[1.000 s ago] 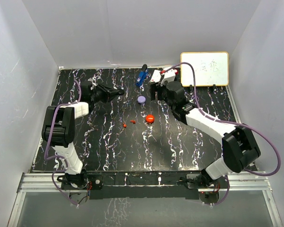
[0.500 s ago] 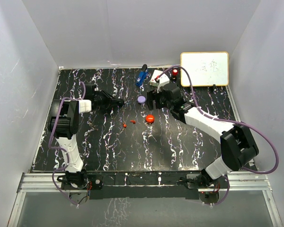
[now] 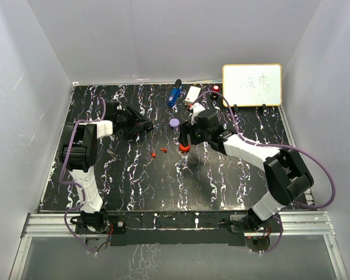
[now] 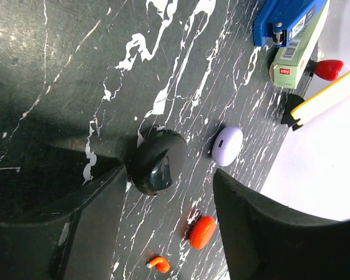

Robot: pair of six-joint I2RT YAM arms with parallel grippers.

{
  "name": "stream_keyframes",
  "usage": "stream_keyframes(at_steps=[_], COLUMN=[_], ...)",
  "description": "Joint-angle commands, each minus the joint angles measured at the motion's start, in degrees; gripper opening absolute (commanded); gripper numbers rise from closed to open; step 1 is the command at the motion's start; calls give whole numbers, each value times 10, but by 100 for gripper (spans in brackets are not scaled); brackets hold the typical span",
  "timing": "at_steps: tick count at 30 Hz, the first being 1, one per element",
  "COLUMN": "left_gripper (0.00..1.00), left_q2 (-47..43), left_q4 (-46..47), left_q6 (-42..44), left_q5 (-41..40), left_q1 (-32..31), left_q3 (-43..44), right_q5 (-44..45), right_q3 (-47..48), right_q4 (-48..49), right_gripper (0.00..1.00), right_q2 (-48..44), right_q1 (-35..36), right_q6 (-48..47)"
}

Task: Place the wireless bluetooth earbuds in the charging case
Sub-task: Place the charging case at the center of the board, then move the charging case to the center of the board.

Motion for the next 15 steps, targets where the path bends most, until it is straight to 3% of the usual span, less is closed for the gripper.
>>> stream_keyframes(at_steps=[1,9,15], left_gripper=[61,66,66], left_q2=[-43,-175,-258], left_q4=[-49,-89,-50], left_q6=[23,55,50], left_q5=[-29,-112,-90], left_q1=[0,7,6], left_q3=[13,-9,-70], right_q5=[-17,-3,3], right_q3=[3,4,-2], right_q4=[17,2,22], right_gripper=[71,71,71], right_q2=[14,63,79], right_q1=[3,5,7], right_q6=[9,6,13])
